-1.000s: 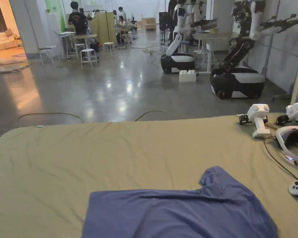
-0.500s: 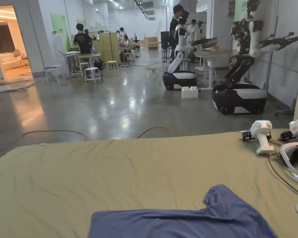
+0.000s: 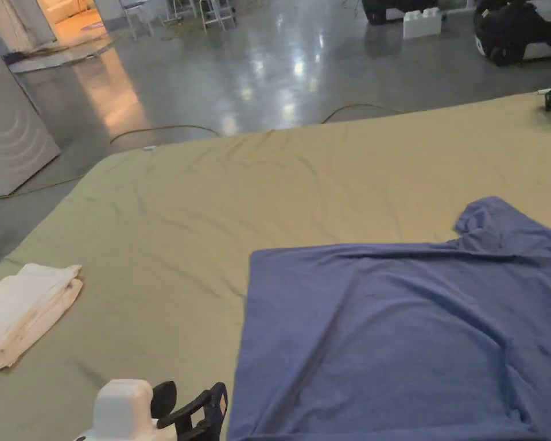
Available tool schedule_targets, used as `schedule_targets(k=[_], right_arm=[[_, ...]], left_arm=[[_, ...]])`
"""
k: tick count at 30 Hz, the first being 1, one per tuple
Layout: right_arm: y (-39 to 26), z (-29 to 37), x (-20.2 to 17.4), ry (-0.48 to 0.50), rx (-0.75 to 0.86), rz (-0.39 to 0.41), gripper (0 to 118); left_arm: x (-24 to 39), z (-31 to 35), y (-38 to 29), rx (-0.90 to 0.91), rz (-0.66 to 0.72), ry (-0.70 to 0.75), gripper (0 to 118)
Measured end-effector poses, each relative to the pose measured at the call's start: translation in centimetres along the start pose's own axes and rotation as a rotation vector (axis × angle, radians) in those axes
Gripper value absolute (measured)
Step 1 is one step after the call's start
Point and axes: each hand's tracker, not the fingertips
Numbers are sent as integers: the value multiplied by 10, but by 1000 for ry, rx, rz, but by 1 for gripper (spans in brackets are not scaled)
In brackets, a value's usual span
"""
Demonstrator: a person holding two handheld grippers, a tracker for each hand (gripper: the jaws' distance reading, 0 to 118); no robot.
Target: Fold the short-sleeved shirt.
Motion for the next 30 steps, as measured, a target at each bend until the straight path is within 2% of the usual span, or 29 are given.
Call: schedule_targets(k=[3, 5, 7, 13, 14, 15, 16, 17, 21, 22, 23, 24, 25, 28, 30], right_arm=[[-10, -5, 5, -24, -62, 11, 0], [-15, -7, 8, -26, -82, -5, 0], [-21, -7, 15, -28, -106, -20, 0], [-34, -5, 24, -64, -158, -18, 0], [-34, -6, 23, -67, -170, -21, 0], [-36, -6, 24, -73, -181, -23, 0], [-38, -6, 26, -83, -187, -25, 0], [-40, -6, 27, -91, -192, -25, 0], [-48, -10, 38, -207, -289, -39, 1], [-52, -12, 46, -225, -325, -46, 14], [-59, -17, 56, -249, -395, -59, 55], [-70, -23, 67, -270, -441, -77, 83], [-82, -28, 80, -272, -476, -92, 92], [-117, -45, 107, -261, -578, -108, 91], [-136, -60, 124, -289, -641, -136, 91]], left_arm=[[-15, -41, -21, -117, 22, 4, 67], [-18, -63, -32, -177, 62, -44, 67], [-18, -81, -38, -263, 43, -38, 67], [-11, -91, -44, -325, 37, -67, 66], [-11, -95, -45, -336, 34, -59, 61], [-10, -100, -45, -354, 39, -57, 49], [-10, -103, -46, -355, 38, -57, 31], [-10, -106, -45, -371, 38, -65, 25], [0, -121, -44, -427, -12, -60, 12], [3, -123, -43, -433, -24, -57, 11], [6, -125, -44, -446, -46, -52, 11], [9, -128, -45, -454, -74, -43, 11], [11, -131, -45, -464, -91, -40, 11], [11, -133, -42, -479, -99, -33, 11], [12, -130, -40, -487, -74, -48, 11]])
